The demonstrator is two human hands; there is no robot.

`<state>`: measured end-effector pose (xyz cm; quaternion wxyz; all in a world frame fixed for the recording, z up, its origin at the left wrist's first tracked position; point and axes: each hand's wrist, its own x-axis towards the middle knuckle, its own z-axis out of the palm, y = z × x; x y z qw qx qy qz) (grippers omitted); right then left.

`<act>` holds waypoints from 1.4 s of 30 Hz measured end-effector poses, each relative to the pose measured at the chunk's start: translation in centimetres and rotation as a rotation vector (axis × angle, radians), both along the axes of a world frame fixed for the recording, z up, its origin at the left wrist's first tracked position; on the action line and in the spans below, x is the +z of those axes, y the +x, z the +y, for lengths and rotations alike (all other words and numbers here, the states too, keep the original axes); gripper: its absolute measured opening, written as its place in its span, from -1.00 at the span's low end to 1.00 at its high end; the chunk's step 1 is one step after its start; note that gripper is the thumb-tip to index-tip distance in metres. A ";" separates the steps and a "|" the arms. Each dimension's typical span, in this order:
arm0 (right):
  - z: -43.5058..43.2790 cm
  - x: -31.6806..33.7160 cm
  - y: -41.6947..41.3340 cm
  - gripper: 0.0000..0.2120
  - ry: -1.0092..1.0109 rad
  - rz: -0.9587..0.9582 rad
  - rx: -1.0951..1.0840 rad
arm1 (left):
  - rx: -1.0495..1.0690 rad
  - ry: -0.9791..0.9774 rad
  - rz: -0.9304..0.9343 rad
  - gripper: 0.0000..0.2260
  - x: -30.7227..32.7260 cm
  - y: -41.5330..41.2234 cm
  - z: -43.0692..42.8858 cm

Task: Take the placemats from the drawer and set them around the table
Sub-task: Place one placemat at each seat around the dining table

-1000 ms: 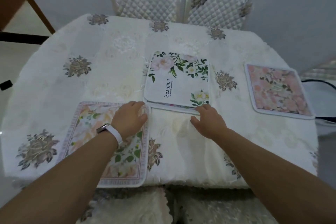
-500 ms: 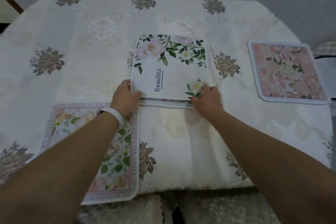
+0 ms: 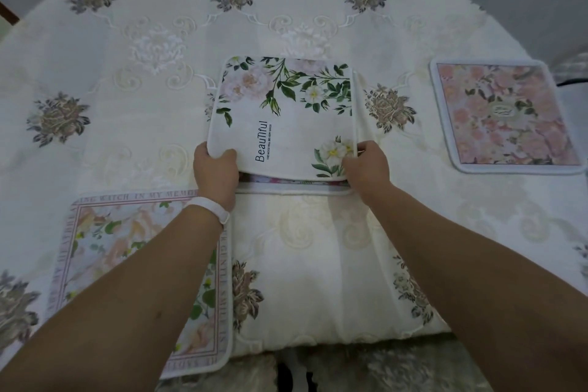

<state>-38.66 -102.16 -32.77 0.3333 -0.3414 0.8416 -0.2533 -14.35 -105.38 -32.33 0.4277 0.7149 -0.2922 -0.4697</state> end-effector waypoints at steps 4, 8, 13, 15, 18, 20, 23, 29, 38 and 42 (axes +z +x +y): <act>1.4 0.3 0.6 -0.86 -0.040 -0.108 -0.056 | 0.141 -0.015 0.320 -0.69 -0.2 -2.9 1.1; 4.1 0.1 2.4 -0.86 -0.036 -0.205 -0.067 | 0.002 0.025 0.227 -0.65 -0.9 -5.2 2.9; 7.1 -0.2 3.8 -0.85 -0.045 -0.345 -0.094 | -0.066 0.059 0.152 -0.66 -0.5 -5.2 4.4; 7.8 -0.1 3.8 -0.82 -0.038 -0.434 -0.118 | -0.092 0.015 0.149 -0.61 0.2 -4.5 5.0; 8.0 0.8 3.6 -0.72 -0.074 -0.626 -0.204 | -0.118 -0.037 0.171 -0.55 1.7 -2.8 6.1; 7.9 1.8 3.4 -0.68 -0.135 -0.720 -0.265 | -0.137 -0.031 0.218 -0.52 2.6 -1.2 7.0; 7.8 4.1 2.6 -0.75 -0.214 -0.746 -0.349 | -0.214 -0.030 0.279 -0.52 3.9 1.6 8.5; 9.2 8.0 0.5 -0.83 -0.228 -0.749 -0.386 | -0.305 -0.023 0.331 -0.56 6.4 6.7 11.3; 12.7 12.0 1.7 -0.78 -0.054 -0.738 -0.031 | -0.385 -0.050 0.388 -0.59 10.2 12.4 14.1; 13.8 13.6 3.3 -0.75 -0.053 -0.756 0.076 | -0.388 -0.057 0.388 -0.57 11.8 14.9 15.4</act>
